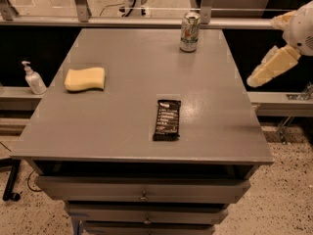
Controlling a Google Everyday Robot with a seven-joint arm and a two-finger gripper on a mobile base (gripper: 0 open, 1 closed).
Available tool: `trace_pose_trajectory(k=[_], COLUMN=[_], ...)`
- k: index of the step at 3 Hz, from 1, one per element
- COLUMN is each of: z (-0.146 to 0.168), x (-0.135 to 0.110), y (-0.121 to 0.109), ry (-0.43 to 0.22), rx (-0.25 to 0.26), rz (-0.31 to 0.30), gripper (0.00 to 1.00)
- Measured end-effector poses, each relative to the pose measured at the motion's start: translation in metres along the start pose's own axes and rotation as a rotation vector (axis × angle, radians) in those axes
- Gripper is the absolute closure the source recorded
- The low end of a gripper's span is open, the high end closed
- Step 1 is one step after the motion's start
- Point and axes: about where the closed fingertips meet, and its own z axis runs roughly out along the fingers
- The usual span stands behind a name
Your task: Knock 7up can over
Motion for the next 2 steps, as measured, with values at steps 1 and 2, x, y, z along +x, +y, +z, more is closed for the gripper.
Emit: trace_pose_trajectory(k=[1,2], z=[0.033,0.061], x=[-0.009,-0.030], y=[-0.034,-0.067], ry=[-0.100,-0.229], rx=[0.084,0.149], rz=[0.078,0.172], gripper=[0.00,0.00])
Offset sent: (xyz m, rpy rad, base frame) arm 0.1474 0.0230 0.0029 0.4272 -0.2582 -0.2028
